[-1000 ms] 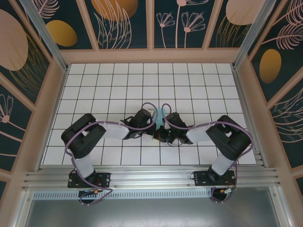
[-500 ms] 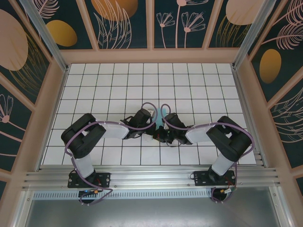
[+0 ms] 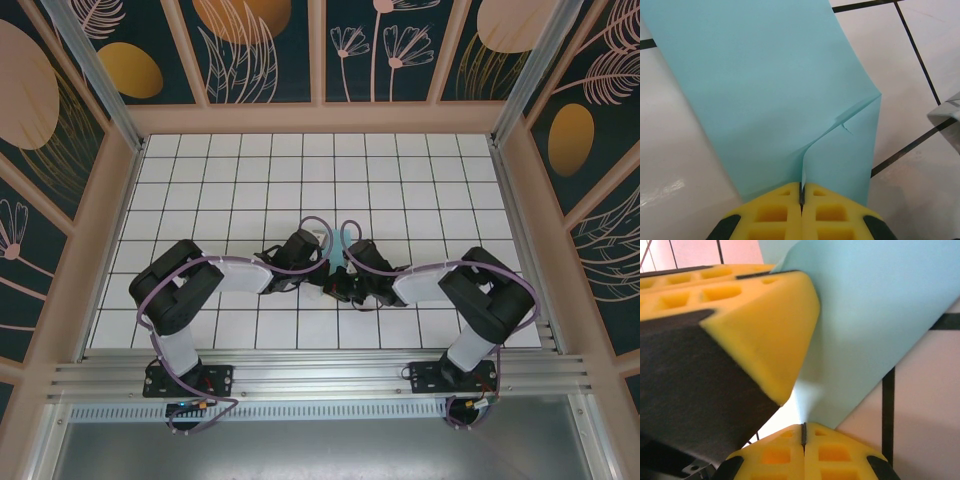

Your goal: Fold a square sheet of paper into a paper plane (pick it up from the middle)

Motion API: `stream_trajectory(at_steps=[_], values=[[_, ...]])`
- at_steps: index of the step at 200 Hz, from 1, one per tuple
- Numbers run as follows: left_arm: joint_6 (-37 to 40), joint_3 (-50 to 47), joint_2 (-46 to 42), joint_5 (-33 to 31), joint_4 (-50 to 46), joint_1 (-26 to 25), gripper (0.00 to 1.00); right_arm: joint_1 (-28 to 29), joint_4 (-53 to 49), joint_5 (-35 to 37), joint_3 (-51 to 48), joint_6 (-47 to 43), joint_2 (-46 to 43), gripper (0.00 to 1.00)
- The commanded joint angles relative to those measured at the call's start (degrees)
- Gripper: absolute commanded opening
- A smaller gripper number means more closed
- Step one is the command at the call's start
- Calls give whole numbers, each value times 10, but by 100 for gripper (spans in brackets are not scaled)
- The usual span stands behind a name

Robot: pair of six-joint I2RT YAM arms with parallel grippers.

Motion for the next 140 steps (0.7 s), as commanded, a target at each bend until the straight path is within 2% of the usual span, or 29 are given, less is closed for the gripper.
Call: stream_trajectory(at_steps=[1, 28, 56, 104, 140], values=[[0, -4, 22, -9, -67, -1, 0, -28, -32, 9, -1, -31, -46, 0], [-1, -8, 20, -12, -68, -2, 0, -96, -43, -6, -8, -58, -73, 0], [-4, -7, 20, -12, -69, -2, 0, -132, -49, -23, 13, -86, -49, 0], [-3, -3, 19, -11, -73, -2, 0, -134, -33, -47, 49, -104, 18, 0], [-2, -3, 22, -10, -75, -2, 0, -133, -73, -37, 69, -132, 58, 0]])
